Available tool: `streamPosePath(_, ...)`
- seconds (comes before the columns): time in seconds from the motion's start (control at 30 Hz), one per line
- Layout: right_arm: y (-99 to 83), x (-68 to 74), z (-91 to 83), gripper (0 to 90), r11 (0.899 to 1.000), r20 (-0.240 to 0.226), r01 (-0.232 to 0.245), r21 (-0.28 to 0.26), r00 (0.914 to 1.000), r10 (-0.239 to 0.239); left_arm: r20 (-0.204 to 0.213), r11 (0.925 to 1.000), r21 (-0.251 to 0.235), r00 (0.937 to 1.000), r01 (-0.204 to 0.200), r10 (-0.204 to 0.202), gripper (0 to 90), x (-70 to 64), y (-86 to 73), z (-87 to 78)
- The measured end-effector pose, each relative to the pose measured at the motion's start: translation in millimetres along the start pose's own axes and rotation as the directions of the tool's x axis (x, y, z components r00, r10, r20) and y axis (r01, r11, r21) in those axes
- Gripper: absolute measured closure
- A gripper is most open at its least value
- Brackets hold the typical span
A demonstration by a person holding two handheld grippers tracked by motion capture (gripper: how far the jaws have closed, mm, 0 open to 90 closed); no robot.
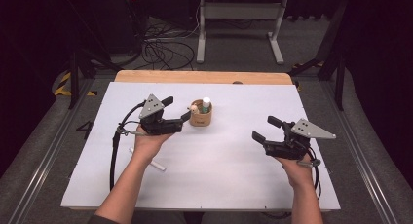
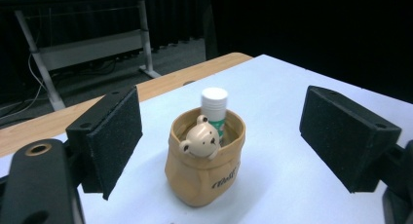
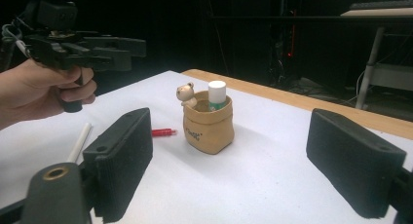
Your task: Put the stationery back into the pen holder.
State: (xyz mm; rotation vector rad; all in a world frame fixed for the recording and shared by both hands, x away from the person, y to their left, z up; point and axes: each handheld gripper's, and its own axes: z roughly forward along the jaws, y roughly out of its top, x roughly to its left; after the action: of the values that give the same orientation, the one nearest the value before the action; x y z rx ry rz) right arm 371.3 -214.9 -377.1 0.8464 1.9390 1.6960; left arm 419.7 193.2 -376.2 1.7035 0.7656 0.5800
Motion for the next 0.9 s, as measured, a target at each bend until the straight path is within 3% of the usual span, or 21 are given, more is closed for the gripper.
streamPosePath(0.27,0.3,-1.0,-0.1,13.9,1.0,0.004,-0.009,0.002,1.0,0.009,-0.028,0.9999,0.014,0.9996,-0.009,0.009,13.3,0.8,-3.1,-12.7)
streamPosePath(0.53,1.6,-0.2,-0.7,11.9,1.0,0.004,-0.008,0.002,1.0,0.008,-0.048,0.9982,0.059,0.9987,-0.015,0.018,11.4,-0.1,-10.0,-25.5)
streamPosePath(0.9,3.5,1.3,-0.5,8.9,1.0,0.002,-0.001,-0.005,1.0,0.001,-0.08,0.9941,0.108,0.9968,0.007,0.002,11.1,5.7,-22.3,-42.3)
